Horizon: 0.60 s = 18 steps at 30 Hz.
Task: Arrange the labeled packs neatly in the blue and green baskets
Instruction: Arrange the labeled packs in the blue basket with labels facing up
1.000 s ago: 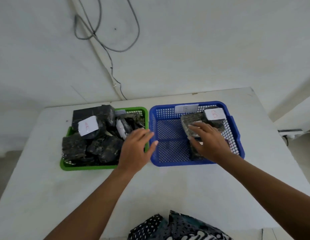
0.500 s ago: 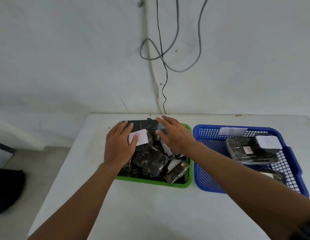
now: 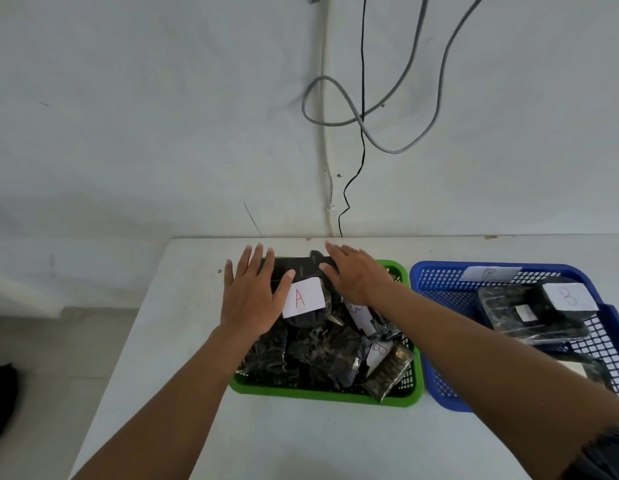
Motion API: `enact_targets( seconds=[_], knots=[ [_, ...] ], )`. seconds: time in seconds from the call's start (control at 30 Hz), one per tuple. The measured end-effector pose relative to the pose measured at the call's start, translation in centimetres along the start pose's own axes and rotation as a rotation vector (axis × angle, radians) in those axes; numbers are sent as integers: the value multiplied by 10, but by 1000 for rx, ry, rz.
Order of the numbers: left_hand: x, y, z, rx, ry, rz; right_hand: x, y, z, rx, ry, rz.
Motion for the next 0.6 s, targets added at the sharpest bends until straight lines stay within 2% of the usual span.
enact_targets(
  seconds=[0.17,0.27,0.4,0.5,0.53,0.6],
  knots=[
    [-1,2,-16,149,-72,8,-1,7,-1,-169,-78,-33],
    [0,-1,-9,211,-16,27,8,6,15,-315,-16,32],
    [4,-18,25,345,170,166,33,8,53,-417,270,115],
    [0,-29,38,573,223,396,73,0,87,-357,567,250],
    [-3,-27,36,694,194,464,88,-5,95,-313,664,316],
    [-11,-9,24,1118,136,580,113,-14,104,-230,792,424]
  ],
)
Point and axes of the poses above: each hand's wrist, its own x-axis away from the middle knuckle, its own z-axis out of the back of the hand, y = z × x, the point moved 10 cm from there along -x, towards the middle knuckle, and after that the axes turned 14 degrees about -z, right-handed, at the moved point
